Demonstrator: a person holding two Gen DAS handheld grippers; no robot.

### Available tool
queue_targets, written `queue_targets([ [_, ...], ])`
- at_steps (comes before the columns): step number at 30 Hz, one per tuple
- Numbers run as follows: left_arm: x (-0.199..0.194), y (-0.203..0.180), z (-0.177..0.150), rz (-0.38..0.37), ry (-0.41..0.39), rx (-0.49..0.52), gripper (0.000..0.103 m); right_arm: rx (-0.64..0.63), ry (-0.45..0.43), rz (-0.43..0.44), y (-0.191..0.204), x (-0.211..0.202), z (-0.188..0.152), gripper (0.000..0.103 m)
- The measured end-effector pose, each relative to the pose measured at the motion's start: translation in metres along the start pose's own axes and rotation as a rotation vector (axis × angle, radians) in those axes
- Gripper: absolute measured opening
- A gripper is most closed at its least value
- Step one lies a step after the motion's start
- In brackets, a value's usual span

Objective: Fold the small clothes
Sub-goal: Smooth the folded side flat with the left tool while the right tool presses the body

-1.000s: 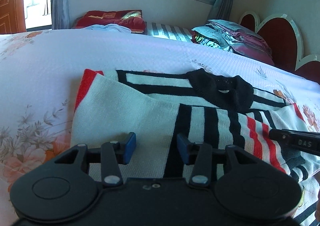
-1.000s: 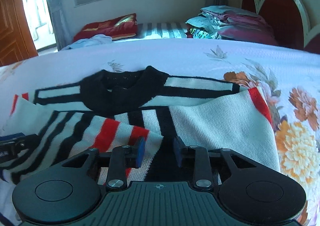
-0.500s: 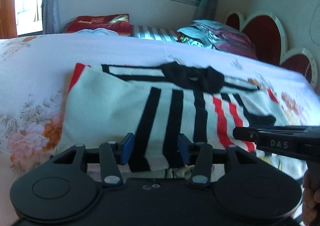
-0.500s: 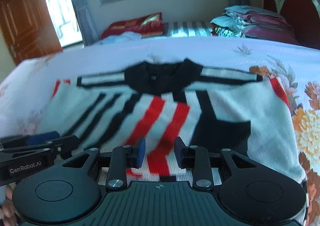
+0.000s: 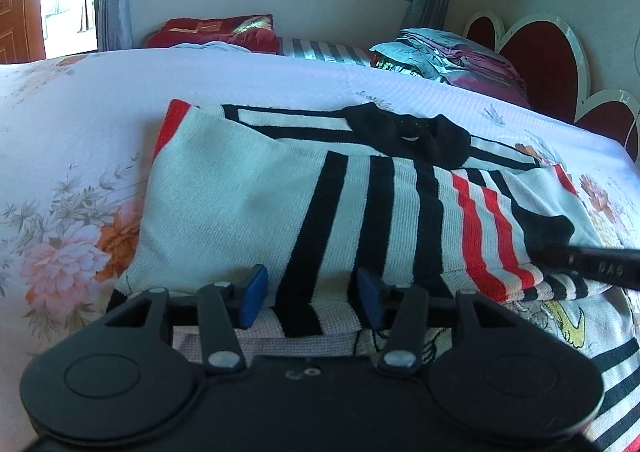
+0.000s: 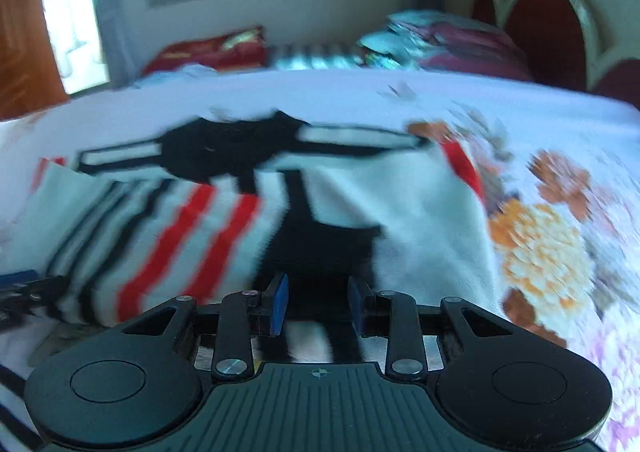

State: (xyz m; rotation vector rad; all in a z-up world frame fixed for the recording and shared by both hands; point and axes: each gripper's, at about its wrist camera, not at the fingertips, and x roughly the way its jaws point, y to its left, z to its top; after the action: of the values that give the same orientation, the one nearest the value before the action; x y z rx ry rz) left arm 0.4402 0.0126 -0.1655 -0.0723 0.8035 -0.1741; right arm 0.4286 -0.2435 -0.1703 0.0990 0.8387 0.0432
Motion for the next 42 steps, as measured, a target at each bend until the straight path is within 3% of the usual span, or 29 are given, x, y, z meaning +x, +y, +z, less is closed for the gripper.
queue_targets([
  [3,0.001,-0.002,0.0,0.009,-0.001,0.008,0.05,-0.059,-0.002,0.002,-0.002,0.002,0.001,0.031],
  [11,-0.006,-0.008,0.002,0.042,0.003,0.001,0.05,-0.006,0.018,0.011,-0.017,-0.005,0.004,0.035],
  [14,-0.022,-0.011,0.002,0.041,-0.024,-0.029,0.053,0.006,-0.018,0.061,-0.018,-0.024,0.001,0.035],
  [21,-0.039,-0.035,-0.005,0.006,-0.036,-0.007,0.054,-0.038,-0.011,0.156,-0.004,-0.038,-0.014,0.035],
  [26,-0.041,-0.06,-0.014,-0.036,-0.018,0.02,0.054,-0.048,0.001,0.227,0.006,-0.048,-0.021,0.035],
  [31,-0.037,-0.071,-0.031,-0.025,0.015,0.05,0.054,-0.101,0.029,0.262,0.023,-0.051,-0.036,0.035],
  [34,-0.033,-0.065,-0.047,0.01,0.056,0.07,0.054,-0.156,0.057,0.254,0.029,-0.049,-0.05,0.035],
  [38,-0.044,-0.057,-0.062,0.052,0.036,0.142,0.058,-0.209,0.048,0.215,0.02,-0.051,-0.065,0.035],
  [42,-0.052,-0.044,-0.065,0.072,0.05,0.129,0.059,-0.125,0.063,0.171,0.001,-0.054,-0.069,0.035],
])
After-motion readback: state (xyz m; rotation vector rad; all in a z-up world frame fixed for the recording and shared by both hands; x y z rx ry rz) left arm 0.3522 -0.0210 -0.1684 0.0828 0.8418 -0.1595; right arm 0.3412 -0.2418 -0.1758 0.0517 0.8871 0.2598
